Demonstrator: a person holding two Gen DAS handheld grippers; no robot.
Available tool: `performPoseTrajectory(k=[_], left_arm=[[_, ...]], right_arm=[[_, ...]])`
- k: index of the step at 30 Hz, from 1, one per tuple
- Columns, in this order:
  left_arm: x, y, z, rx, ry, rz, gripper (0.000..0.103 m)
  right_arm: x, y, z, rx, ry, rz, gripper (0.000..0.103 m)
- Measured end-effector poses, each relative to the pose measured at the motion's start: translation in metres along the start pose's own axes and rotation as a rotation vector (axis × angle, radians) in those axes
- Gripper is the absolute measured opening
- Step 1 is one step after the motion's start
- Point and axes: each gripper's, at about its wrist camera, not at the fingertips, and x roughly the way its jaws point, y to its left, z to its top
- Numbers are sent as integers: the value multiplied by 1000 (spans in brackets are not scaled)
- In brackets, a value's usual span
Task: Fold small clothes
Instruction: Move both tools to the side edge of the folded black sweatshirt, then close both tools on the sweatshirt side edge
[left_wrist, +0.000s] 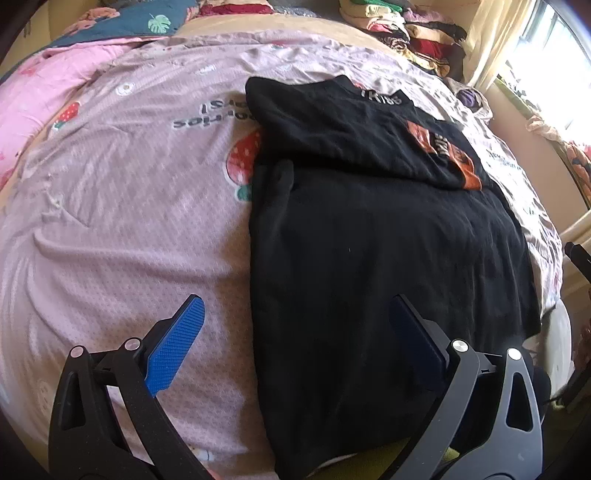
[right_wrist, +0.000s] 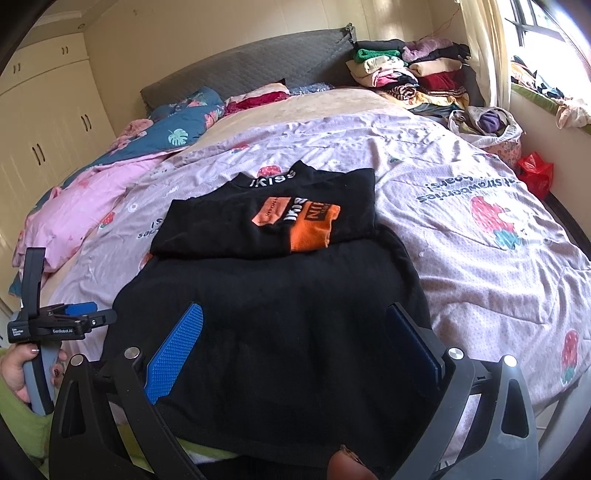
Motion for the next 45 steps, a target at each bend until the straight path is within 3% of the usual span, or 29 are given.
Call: performPoseTrajectory(k=[19,26,38,42,45], left_arm=[[4,5,-44,-3,63,-45,92],[6,2,-63,15,117,-96,54],[10,1,-86,30,145,-129,54],[11,7,-82,1,125,-139,42],[12,14,-80,-25,119,-157,33]], right_arm=[[-9,-41,-52,43,102,-66,98],[-11,-50,-61,52,122,-82,98],[-6,-68,-87,81,209,-60,98],[-1,-74,-93,102,226,-58,94],[5,-84,-96,139,240,-59,84]])
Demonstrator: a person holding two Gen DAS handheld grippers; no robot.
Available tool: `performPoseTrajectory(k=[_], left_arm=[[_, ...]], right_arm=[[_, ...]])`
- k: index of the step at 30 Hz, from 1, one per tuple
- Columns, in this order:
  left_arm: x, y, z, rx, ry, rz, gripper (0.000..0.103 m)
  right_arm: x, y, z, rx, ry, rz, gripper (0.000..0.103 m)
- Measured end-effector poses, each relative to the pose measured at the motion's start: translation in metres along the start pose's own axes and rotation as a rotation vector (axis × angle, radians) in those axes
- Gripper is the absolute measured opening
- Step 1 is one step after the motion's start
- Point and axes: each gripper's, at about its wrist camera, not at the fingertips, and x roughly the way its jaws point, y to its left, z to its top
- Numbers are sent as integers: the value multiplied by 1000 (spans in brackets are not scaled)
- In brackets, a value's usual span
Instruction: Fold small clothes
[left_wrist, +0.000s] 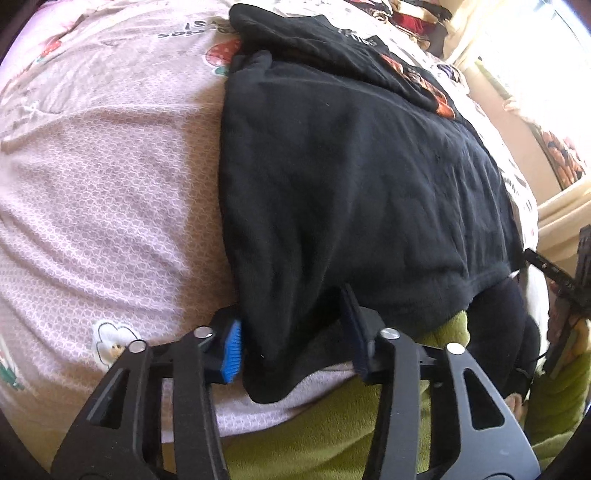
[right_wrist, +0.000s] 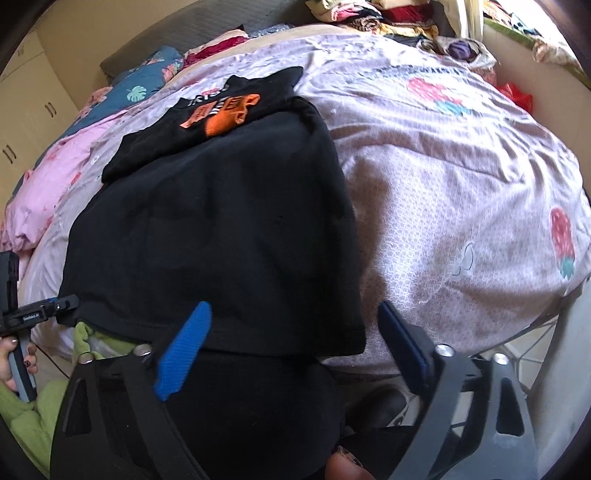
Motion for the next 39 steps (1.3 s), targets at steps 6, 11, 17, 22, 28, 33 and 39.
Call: performPoseTrajectory(k=[6,11,17,22,28,33,39], left_arm=[[-2,13,4,-54,-9,-52,19],[-11,19,7,-94,-27,-123,7],[-29,13,18,-68,-81,-166,2],[-49,11,35,-60,-154,-198,2],[-67,14,53,-55,-217,-210,2],[-74,13,69,-54,-265,-214,2],[-78,11,87,-49,-296,-217,2]], right_arm=[[19,-14,-6,62,79,28,50],[5,-2,-9,-12,44,-38,11],[-24,8,0,-36,-45,-6,9],[-50,16,14,-41,-146,45,9],[-69,19,36,-22,-253,54,9],[-79,21,55,-14,-299,42,9],[-87,31,69,-49,-338,28,9]])
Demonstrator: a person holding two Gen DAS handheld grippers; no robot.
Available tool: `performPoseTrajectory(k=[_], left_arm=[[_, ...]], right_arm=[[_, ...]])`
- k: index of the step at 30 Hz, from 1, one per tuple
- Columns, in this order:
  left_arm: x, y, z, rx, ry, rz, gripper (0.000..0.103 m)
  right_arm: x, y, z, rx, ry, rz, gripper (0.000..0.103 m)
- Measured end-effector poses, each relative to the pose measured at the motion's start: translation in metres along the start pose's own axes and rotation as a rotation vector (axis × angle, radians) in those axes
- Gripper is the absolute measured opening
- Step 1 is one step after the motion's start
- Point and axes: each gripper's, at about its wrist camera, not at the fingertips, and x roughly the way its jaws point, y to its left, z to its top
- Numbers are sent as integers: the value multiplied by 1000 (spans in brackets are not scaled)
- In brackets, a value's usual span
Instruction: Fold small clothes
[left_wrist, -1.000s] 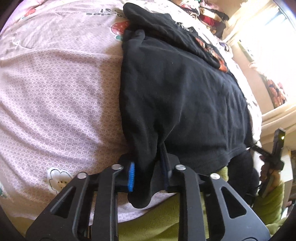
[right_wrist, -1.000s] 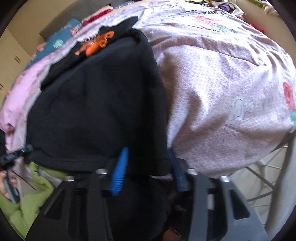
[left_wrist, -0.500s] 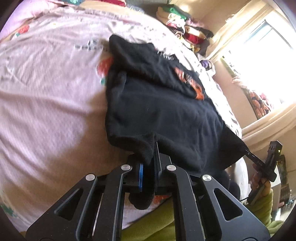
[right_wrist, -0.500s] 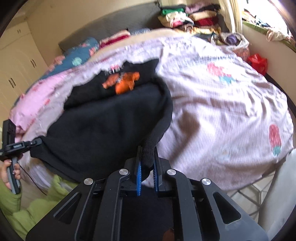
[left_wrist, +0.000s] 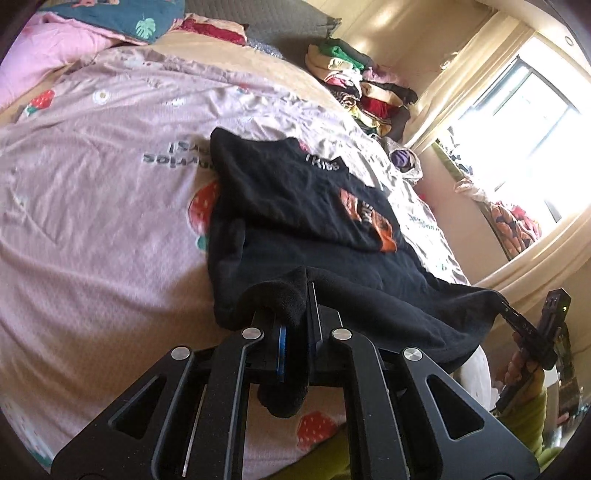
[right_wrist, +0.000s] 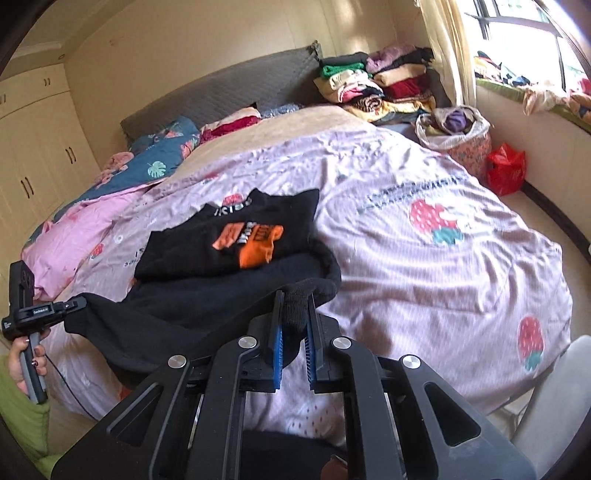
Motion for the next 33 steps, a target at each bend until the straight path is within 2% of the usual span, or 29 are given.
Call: performPoseTrajectory(k=[7,18,30,33], left_arm=[[0,-2,17,0,-32,-3,2],[7,1,46,-5,-74,1,2],[27,2,68,-17,-102,1,2],[32,1,73,-3,-122,32,2]], right_arm=[[5,5,19,-20,-27,-6,9],[19,-4,48,25,-78,-11,9],[57,-4,77,9,-56,-42,9],[69,-4,86,8,-53,-41,9]])
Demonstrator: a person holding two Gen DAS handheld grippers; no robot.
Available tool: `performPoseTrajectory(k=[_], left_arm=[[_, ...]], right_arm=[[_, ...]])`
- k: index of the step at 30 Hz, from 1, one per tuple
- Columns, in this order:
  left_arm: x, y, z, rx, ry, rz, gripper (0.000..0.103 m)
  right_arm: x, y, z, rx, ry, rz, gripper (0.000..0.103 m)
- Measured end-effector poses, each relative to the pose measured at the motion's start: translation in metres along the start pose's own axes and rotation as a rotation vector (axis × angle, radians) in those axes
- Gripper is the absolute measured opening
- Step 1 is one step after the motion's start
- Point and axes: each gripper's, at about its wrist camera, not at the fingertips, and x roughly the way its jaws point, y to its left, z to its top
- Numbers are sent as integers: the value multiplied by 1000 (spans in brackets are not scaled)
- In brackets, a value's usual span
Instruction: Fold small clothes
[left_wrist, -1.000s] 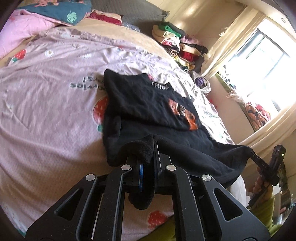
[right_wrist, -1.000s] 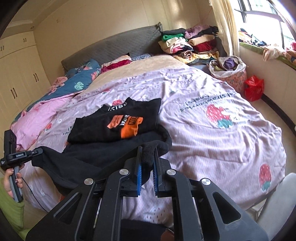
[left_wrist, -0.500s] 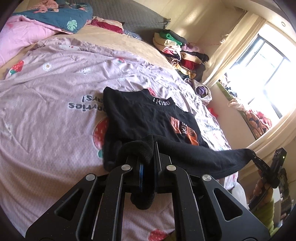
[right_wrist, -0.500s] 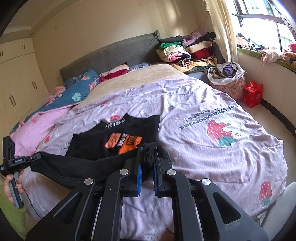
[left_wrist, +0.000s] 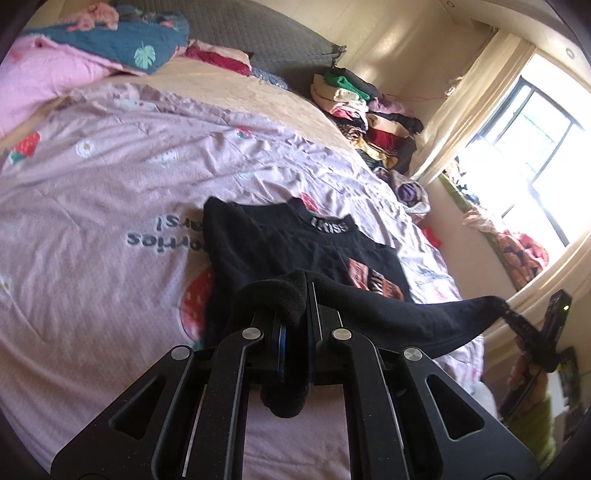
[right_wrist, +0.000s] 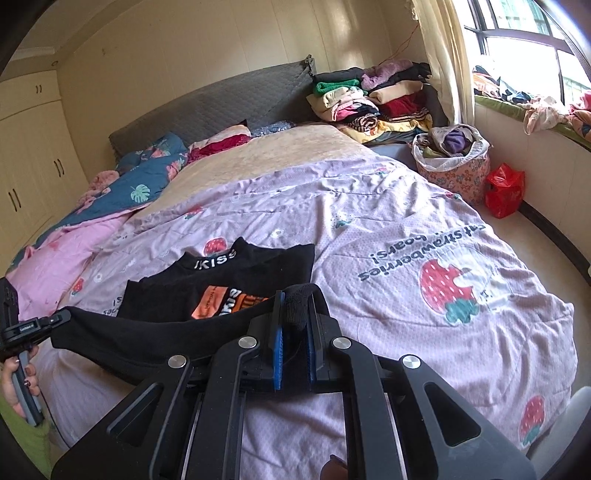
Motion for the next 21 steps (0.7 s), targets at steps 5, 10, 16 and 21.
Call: performPoseTrajectory(k=[5,10,16,21], left_arm=[[11,5,9,-17,-27,17,2],[19,10,21,-25,-50,33,2],[35,20,33,-56,-71,59,2],[51,24,37,-71,-66,75,2]], right_arm=[[28,-3,17,19,19,-12,9],[54,-2,32,21,22,-14,9],[88,-2,47,4,43,-31,9],[109,-6,50,-1,71,-46,9]])
